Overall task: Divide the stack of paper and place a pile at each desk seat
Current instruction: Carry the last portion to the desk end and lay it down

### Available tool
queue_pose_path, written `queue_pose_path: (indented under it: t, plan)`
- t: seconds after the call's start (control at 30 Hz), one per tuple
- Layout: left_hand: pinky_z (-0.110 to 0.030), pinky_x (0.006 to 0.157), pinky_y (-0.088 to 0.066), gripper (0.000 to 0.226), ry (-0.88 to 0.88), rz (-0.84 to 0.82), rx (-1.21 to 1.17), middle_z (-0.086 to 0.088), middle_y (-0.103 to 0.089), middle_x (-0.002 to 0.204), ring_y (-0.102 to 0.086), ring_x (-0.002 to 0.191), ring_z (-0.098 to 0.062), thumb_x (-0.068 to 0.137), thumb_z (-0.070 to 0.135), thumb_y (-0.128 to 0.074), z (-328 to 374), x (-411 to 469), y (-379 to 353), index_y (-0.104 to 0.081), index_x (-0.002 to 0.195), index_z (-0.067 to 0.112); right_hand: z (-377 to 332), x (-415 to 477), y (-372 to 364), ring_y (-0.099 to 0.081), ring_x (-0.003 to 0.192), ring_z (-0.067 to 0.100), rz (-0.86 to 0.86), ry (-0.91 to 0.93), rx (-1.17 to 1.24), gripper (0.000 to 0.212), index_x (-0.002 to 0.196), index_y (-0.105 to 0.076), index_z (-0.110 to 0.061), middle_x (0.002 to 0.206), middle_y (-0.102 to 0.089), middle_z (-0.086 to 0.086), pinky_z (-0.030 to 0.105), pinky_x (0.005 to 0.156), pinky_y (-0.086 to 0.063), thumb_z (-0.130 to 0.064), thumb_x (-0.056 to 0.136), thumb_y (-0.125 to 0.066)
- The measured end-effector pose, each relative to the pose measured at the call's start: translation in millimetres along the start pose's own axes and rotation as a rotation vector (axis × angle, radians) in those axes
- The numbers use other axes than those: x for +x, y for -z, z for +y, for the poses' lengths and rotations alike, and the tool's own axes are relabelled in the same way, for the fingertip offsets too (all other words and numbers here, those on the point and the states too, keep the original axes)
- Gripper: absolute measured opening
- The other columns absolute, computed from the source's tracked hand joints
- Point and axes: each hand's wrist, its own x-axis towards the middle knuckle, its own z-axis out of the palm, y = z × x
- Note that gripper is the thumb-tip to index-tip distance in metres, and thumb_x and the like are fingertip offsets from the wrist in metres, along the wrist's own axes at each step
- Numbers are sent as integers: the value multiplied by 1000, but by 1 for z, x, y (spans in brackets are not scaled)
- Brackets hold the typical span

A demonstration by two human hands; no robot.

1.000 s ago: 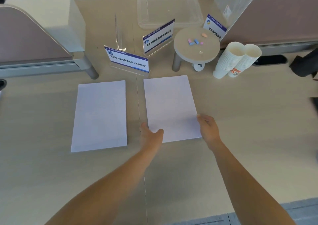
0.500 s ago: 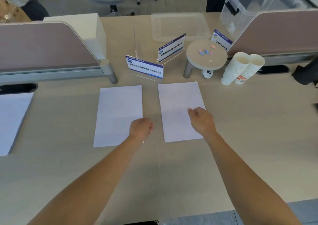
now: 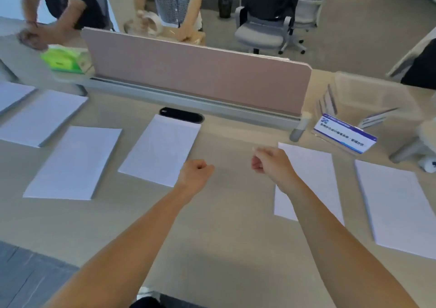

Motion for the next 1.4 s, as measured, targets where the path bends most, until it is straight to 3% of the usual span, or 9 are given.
queue_pose_path:
  t: [0.23,0.37,0.5,0.67,0.8,0.93,1.13,1.3,1.4]
  plan:
    - [-27,55,-34,38,14,157,271,5,-49,60,-51,61,-20,90,44,-55,-111,86,204,-47,64,18,-39,29,-233,-66,70,22,-83,-94,60,22,86,-66,-6,79,-68,10,33,70,-55,-26,94,-58]
    - [-35,90,-44,39,54,310,344,-7,-64,110,-58,108,-30,89,43,-58,-182,116,293,-59,112,12,-49,34,-356,-67,74,25,-204,-157,85,21,89,-62,-11,88,-67,13,39,78,-60,-31,94,-57]
    - [-46,105,-35,48,80,394,433,-16,-52,131,-42,125,-39,87,39,-62,-227,128,334,-54,126,13,-59,36,-442,-61,73,27,-194,-233,75,26,72,-56,-16,77,-60,10,50,85,-56,-35,90,-60]
    - [-45,111,-27,64,260,486,381,-19,-43,141,-36,132,-41,84,40,-65,-252,146,377,-46,137,9,-66,47,-491,-51,61,25,-106,-253,-132,31,63,-48,-18,66,-52,2,32,53,-40,-45,77,-54]
    - [-43,108,-33,64,334,455,330,-21,-50,135,-45,127,-40,86,41,-62,-253,158,394,-46,134,3,-59,58,-509,-69,84,26,-118,-439,-6,40,94,-67,-16,94,-71,3,39,79,-59,-42,67,-56]
    - [-40,99,-44,53,437,402,208,-19,-59,126,-56,117,-37,88,39,-59,-251,165,411,-55,126,3,-52,62,-516,-65,79,26,-151,-488,10,41,98,-67,-15,95,-71,4,35,74,-57,-34,66,-50]
    - [-44,83,-55,44,490,290,-66,-22,-66,110,-66,101,-36,81,32,-72,-262,157,420,-63,106,-3,-52,41,-515,-64,104,29,-209,-526,-2,26,105,-62,-10,107,-68,7,44,99,-51,-28,85,-60]
    - [-25,48,-41,44,536,175,-58,-18,-66,99,-63,74,-27,91,30,-64,-248,136,399,-61,113,-7,-49,24,-507,-65,96,29,-286,-540,-79,31,114,-54,-9,111,-65,9,38,86,-57,-20,86,-56]
    - [-29,56,-49,37,492,126,-8,-16,-64,100,-62,82,-29,94,25,-57,-237,123,389,-59,116,-5,-50,16,-484,-61,79,24,-290,-429,-188,34,112,-61,-11,100,-66,6,25,65,-48,-15,81,-47]
